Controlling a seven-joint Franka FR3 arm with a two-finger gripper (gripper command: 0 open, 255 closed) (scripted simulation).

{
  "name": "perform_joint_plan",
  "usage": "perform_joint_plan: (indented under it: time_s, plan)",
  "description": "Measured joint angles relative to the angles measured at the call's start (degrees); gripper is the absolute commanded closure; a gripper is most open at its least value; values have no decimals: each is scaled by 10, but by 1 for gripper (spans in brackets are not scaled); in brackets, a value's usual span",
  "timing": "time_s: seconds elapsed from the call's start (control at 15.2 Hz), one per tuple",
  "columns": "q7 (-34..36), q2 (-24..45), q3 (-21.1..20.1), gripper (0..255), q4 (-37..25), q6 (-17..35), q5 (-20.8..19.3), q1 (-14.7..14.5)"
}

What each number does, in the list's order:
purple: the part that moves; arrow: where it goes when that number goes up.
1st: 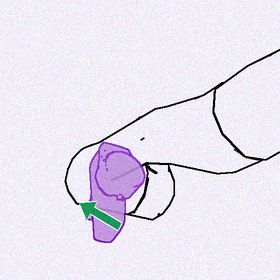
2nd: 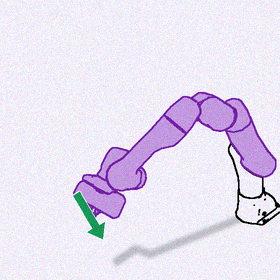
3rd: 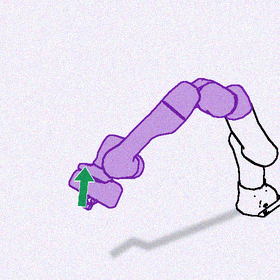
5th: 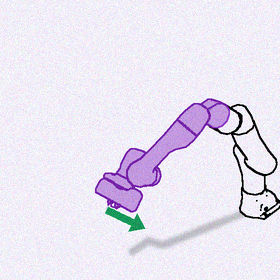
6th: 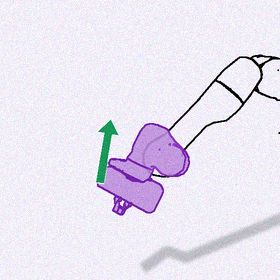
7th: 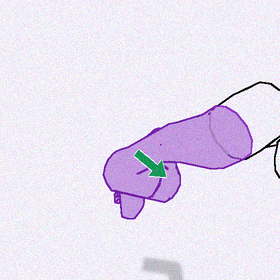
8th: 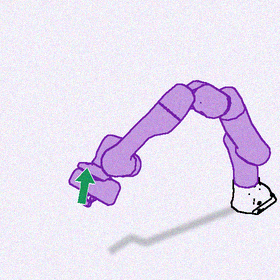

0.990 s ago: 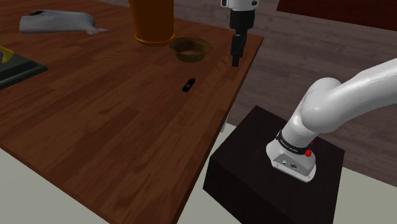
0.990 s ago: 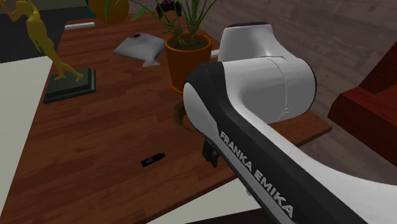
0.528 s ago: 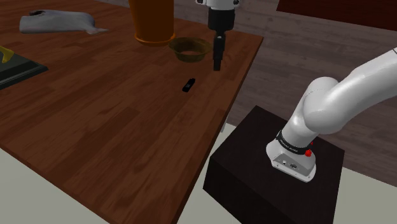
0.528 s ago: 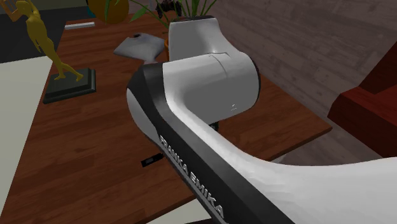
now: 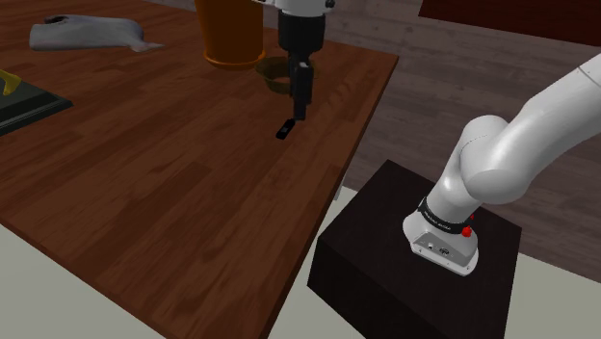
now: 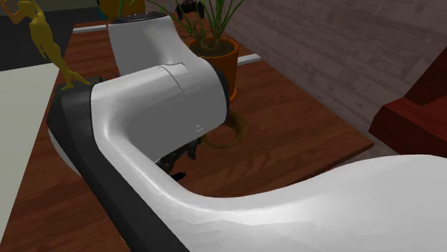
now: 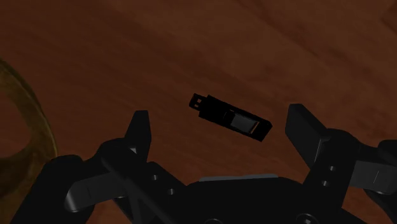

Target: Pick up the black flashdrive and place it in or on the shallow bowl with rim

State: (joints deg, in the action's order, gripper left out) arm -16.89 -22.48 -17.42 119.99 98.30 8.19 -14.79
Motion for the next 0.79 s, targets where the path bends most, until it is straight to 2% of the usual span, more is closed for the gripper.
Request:
perform_joint_plan:
  time_s: [0.2,0.59,0.79]
  plan:
    - [-7,16,-15,0,-12,16,-1,-11]
    - [-8,19,-22,0,30,62,1,-15]
    - [-8,19,-22,0,34,67,1,-15]
